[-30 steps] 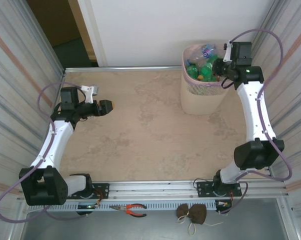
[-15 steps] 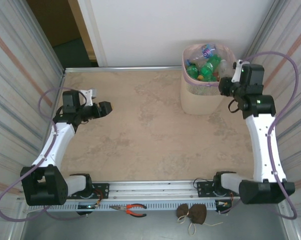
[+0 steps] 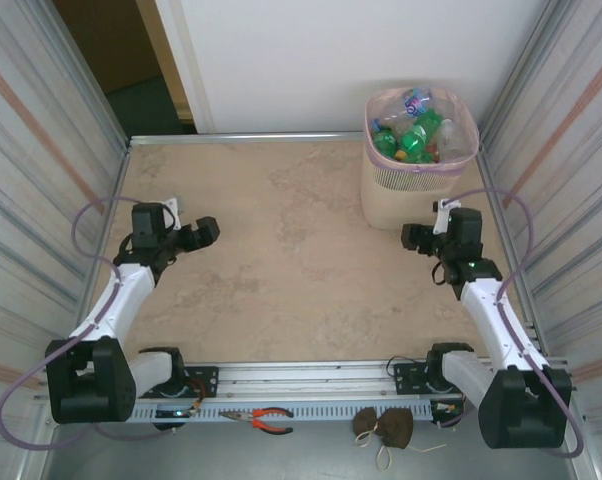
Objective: Put the plastic bottles in the bin
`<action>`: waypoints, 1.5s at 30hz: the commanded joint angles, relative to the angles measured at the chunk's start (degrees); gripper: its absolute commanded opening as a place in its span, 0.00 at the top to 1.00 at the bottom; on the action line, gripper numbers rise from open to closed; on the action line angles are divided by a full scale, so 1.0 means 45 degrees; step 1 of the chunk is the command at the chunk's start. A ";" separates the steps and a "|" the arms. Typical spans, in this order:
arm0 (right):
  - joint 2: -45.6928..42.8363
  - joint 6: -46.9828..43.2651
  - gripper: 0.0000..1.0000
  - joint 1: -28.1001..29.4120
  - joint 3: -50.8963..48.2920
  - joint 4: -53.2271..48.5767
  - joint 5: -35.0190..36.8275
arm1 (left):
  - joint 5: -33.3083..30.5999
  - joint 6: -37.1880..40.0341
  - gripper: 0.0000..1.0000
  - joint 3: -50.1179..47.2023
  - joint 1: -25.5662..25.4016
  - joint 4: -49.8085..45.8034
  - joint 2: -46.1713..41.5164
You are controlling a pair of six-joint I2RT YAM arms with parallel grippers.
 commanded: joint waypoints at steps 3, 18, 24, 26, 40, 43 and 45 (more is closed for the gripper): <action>0.1438 -0.0266 0.01 -0.0100 -0.1220 0.5257 0.0670 | -0.2702 0.1092 0.01 -0.1219 0.0079 0.2388 -0.0602; 0.4949 -0.0617 0.01 -0.0424 -0.2885 1.1565 0.0872 | -0.1785 0.4640 0.01 -0.4364 -0.0158 1.1352 0.1665; 0.6300 -0.0652 0.01 -0.0595 -0.2811 1.2488 0.0161 | -0.0886 0.4783 0.01 -0.3834 -0.0105 1.2411 0.3835; 0.6571 -0.0657 0.01 -0.0604 -0.2792 1.2649 0.0141 | -0.0722 0.4865 0.01 -0.3953 -0.0103 1.3093 0.4441; 0.7080 -0.0311 0.01 -0.0700 -0.2156 1.1949 0.0744 | -0.0219 0.5039 0.01 -0.3353 -0.0041 1.2370 0.4946; 0.7061 -0.0311 0.01 -0.0707 -0.2176 1.1976 0.0745 | -0.1011 0.4736 0.01 -0.3234 -0.0114 1.2142 0.4938; 0.7061 -0.0303 0.01 -0.0702 -0.2163 1.1959 0.0735 | -0.1094 0.4736 0.01 -0.3311 -0.0133 1.2235 0.4857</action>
